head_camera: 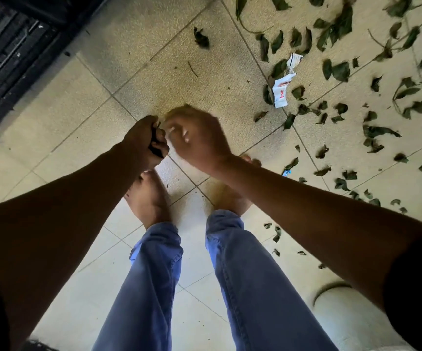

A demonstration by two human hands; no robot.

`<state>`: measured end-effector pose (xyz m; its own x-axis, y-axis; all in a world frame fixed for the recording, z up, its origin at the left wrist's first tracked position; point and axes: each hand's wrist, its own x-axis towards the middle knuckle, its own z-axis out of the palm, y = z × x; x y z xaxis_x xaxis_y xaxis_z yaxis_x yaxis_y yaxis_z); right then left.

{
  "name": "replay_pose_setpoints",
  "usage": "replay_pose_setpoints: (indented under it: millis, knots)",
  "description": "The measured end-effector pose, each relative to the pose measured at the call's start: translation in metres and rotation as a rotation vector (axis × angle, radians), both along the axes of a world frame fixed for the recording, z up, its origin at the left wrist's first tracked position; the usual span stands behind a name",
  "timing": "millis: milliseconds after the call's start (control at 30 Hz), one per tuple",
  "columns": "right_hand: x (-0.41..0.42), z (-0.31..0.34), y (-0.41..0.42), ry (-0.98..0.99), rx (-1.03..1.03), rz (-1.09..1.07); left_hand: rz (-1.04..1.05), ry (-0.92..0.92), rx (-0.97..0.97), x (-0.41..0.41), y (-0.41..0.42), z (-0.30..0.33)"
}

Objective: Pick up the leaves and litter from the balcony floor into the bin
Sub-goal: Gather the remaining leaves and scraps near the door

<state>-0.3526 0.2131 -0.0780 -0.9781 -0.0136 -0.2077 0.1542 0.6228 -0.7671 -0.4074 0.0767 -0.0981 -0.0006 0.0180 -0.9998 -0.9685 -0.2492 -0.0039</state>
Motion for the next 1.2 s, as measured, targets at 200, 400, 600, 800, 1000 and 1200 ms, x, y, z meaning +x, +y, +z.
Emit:
replay_pose_setpoints:
  millis: [200,400,600,800,1000,1200]
  knots:
    - [-0.019,-0.053,0.037,-0.186,0.214,0.018,-0.014,0.023,-0.034,0.007,-0.010,-0.002]
    - [-0.033,-0.062,0.037,-0.097,0.402,0.327,0.004,0.091,0.008,0.015,-0.011,0.008]
    - [-0.040,-0.060,0.050,-0.086,0.510,0.330,0.064,0.085,0.073,0.015,-0.008,0.009]
    - [-0.068,-0.055,0.064,-0.090,0.383,0.231,0.055,0.050,0.106,0.009,-0.008,0.007]
    - [-0.037,-0.063,0.053,-0.196,0.361,0.499,0.018,0.051,0.089,0.008,-0.009,0.011]
    - [-0.034,-0.062,0.045,-0.207,0.421,0.293,-0.008,0.048,0.078,0.016,-0.010,0.008]
